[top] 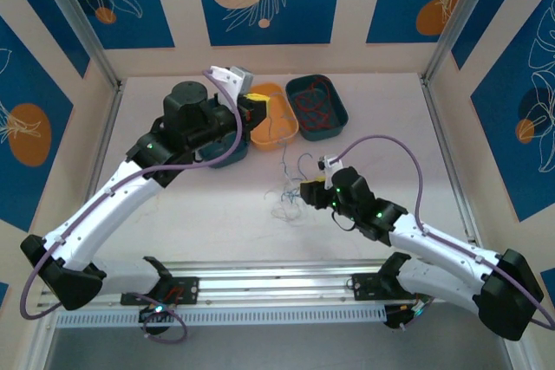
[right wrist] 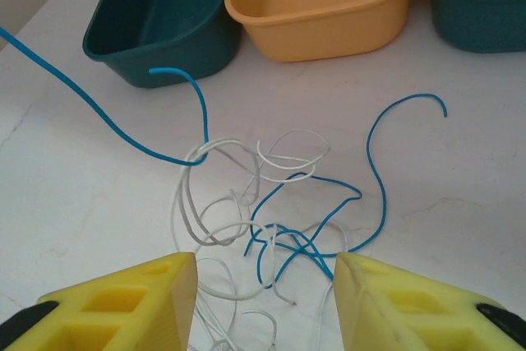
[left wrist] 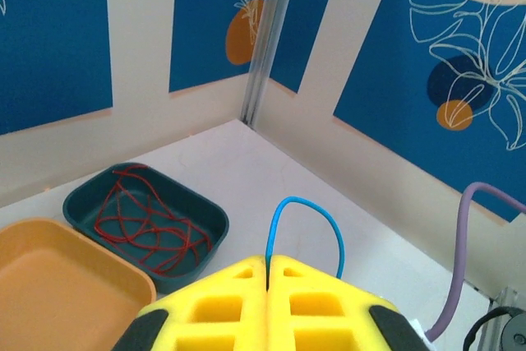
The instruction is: Untangle the cables
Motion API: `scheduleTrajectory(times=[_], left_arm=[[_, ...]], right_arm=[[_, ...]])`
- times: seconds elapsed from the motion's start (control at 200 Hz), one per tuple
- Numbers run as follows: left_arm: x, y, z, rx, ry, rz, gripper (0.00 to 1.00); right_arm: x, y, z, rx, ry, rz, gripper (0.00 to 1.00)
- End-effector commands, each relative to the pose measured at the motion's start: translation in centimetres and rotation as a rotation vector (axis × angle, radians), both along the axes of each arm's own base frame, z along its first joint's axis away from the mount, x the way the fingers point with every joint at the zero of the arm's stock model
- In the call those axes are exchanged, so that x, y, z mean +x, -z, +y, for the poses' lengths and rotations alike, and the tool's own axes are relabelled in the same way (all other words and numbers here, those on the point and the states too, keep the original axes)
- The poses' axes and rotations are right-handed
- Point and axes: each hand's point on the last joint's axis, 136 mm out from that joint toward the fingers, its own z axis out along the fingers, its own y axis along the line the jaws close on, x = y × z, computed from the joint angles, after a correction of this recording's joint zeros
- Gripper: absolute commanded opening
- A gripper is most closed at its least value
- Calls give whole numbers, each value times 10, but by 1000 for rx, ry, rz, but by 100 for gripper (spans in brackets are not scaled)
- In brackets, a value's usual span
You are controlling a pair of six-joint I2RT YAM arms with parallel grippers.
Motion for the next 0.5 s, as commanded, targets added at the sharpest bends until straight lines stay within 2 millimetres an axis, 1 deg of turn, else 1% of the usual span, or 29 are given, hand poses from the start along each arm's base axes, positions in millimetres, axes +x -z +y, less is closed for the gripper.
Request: scheduleTrajectory(times=[0.0,0.16,0.215,0.32,0.38,0.445,0.465,0.495], left_arm=[[-2,-22,-3,-77,40,-21,0],[-4,-23,-5,-108,65,-2,0],[-5,-23,-4,-114,68,6,0],[-7,-24,-4,-125,80,15,0],[-9,-29,-3,-134,85,7,0],[-10,-36,0,-142,87,-2,0],[-11,-38,1,-145,86,-6,0],[-11,-43,2,-150,88,-12,0]], right_arm=[[0,-4,14,-20,-56,-41,49],[4,5,42,-104,-126,-49,48],[9,7,50,-129,-129,-60,49],[24,16,57,-163,-95,-48,45],[30,24,60,-163,-89,-33,43],[33,33,64,-153,-94,-12,37],[34,35,65,-150,-95,-5,34],[35,39,66,-149,-95,8,25]])
